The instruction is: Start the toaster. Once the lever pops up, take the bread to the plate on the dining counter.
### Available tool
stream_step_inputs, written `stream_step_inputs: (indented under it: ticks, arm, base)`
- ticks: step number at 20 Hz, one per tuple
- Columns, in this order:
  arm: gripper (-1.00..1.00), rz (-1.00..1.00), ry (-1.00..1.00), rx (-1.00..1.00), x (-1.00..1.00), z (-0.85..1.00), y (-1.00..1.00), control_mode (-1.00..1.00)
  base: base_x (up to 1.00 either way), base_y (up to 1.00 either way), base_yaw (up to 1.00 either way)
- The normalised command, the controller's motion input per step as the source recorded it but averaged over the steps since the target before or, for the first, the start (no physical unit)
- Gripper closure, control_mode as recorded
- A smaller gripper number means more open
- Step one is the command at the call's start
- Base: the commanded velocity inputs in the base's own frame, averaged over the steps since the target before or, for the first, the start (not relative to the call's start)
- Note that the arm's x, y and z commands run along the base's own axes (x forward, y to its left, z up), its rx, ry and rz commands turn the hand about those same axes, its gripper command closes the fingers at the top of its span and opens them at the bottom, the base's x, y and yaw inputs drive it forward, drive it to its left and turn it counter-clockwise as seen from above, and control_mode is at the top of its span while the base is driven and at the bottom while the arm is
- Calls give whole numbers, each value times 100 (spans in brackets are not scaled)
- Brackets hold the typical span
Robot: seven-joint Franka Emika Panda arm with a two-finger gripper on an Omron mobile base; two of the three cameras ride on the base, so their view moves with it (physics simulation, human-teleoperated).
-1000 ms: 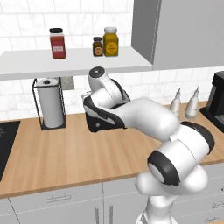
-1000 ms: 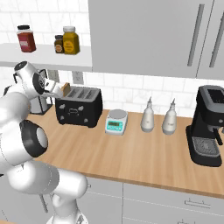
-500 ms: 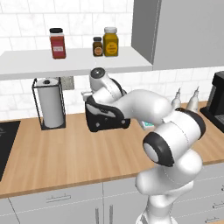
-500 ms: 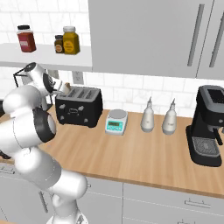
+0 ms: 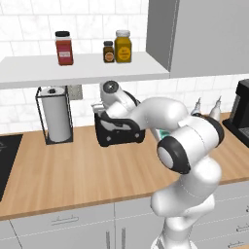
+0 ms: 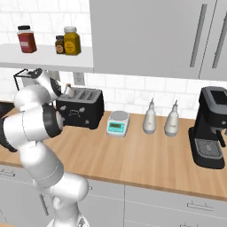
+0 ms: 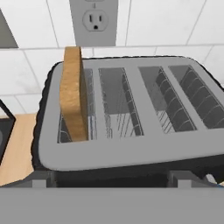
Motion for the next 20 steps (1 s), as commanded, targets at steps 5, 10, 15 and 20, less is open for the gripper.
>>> stream_step_inputs:
  ticks: [5,10,15,20]
  arm:
    - [-100,-3,0,0,28,0,8,-100]
    - [-100,-4,0,0,30,0,13,-100]
    - [-100,-4,0,0,21,0,17,-100]
    - [-100,0,0,0,13,-3,17,-100]
  base:
    - [0,0,0]
    - [0,0,0]
    - [0,0,0]
    - [0,0,0]
